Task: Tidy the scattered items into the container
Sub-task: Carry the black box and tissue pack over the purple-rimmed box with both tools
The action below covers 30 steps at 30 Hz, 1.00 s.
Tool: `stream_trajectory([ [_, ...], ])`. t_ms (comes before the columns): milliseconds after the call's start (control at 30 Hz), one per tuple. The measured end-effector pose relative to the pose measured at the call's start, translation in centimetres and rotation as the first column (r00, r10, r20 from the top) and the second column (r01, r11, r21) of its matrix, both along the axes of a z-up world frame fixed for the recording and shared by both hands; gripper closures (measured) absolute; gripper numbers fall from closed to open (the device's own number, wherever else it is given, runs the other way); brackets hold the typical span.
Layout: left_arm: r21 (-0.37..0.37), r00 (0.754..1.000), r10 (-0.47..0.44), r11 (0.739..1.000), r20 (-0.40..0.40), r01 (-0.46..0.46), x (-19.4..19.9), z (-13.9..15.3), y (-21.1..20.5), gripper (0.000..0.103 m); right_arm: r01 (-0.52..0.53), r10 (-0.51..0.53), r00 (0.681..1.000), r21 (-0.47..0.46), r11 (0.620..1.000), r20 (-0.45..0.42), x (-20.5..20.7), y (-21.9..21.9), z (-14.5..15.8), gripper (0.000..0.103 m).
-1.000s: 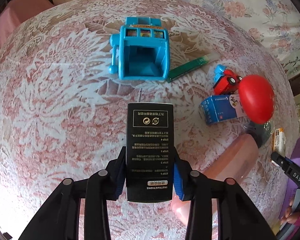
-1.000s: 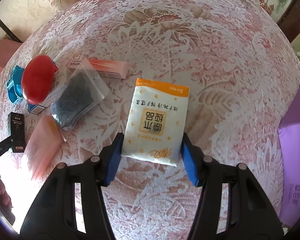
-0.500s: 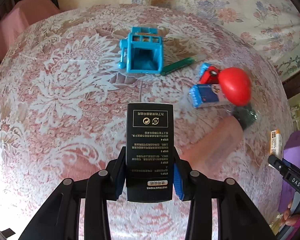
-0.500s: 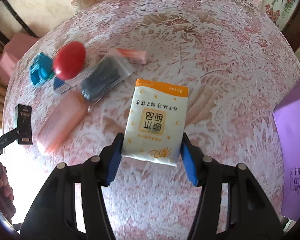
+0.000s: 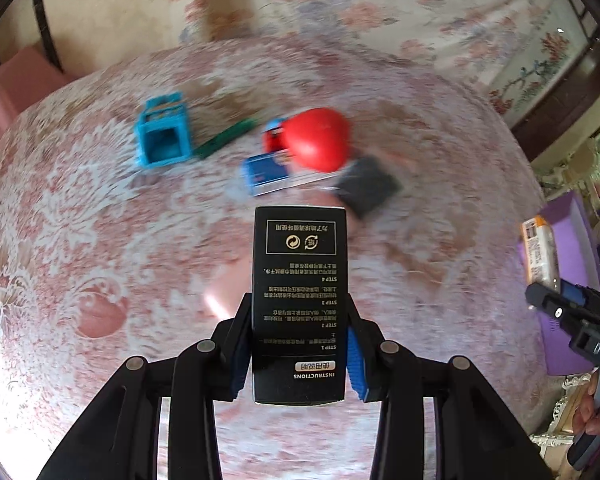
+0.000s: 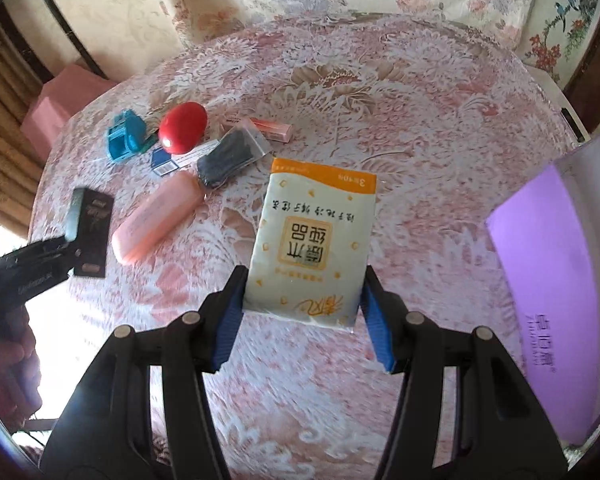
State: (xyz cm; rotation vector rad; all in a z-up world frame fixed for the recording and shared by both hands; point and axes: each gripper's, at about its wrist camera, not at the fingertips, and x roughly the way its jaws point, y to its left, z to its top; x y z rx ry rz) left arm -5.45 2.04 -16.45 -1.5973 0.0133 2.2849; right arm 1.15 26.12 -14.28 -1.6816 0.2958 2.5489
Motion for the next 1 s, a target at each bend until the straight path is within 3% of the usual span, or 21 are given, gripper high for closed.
stream_trajectory([
  [167, 0.032, 1.0, -0.002, 0.999, -0.015, 0.002, 2.1, 2.7, 4.2, 0.063, -0.052, 0.052, 0.998, -0.009, 0.999, -0.027, 2.7, 2.6, 2.4, 0.045],
  [367, 0.047, 0.996, -0.082, 0.995, -0.026, 0.083, 5.8, 5.6, 11.7, 0.063, -0.064, 0.063, 0.994, 0.002, 0.998, -0.093, 6.5, 8.6, 6.0, 0.045],
  [533, 0.063, 0.984, -0.176, 0.982, -0.033, 0.178, 8.5, 6.9, 19.0, 0.063, -0.031, 0.031, 0.993, -0.003, 1.0, -0.117, 9.6, 13.9, 7.1, 0.045],
  [733, 0.086, 0.962, -0.269, 0.959, -0.038, 0.271, 10.6, 8.0, 26.9, 0.063, 0.018, -0.019, 0.99, -0.01, 1.0, -0.138, 11.8, 20.1, 7.2, 0.045],
  [1000, 0.106, 0.909, -0.418, 0.903, -0.009, 0.416, 12.2, 8.2, 36.7, 0.063, 0.108, -0.111, 0.992, -0.05, 0.993, -0.06, 13.0, 27.7, 4.2, 0.045],
])
